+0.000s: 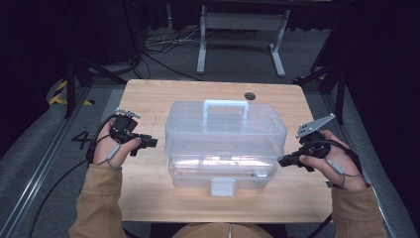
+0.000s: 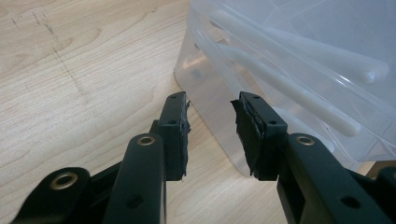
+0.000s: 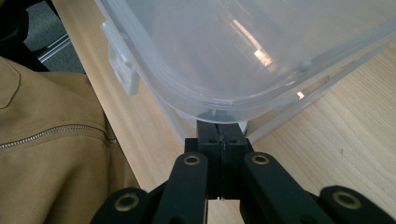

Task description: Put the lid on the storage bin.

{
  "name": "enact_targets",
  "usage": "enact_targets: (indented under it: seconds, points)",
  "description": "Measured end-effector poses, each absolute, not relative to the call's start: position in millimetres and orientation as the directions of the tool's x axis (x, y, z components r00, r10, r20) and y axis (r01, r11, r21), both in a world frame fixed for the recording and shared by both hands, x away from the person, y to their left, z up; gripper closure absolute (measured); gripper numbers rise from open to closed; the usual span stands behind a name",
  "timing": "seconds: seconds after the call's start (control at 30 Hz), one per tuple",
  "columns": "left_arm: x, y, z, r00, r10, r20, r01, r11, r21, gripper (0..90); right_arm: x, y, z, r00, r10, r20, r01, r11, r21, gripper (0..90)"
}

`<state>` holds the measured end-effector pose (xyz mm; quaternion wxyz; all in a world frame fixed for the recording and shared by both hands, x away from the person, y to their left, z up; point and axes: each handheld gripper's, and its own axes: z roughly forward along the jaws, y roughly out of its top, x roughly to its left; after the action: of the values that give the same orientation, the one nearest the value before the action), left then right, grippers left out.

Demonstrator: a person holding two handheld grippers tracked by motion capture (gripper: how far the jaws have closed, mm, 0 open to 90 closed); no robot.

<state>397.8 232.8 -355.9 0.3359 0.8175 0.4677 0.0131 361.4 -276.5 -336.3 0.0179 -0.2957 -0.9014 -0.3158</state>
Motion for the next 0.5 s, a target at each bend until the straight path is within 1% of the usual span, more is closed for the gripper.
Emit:
enact_targets:
  seconds: [0.5]
  points:
    - [399.8, 233.6, -359.6, 0.56, 0.773, -0.297, 0.764, -0.344, 0.546, 63.6, 362.0, -272.6, -342.0, -0.831, 0.508, 0.227, 0.547, 0.668, 0.505, 90.0]
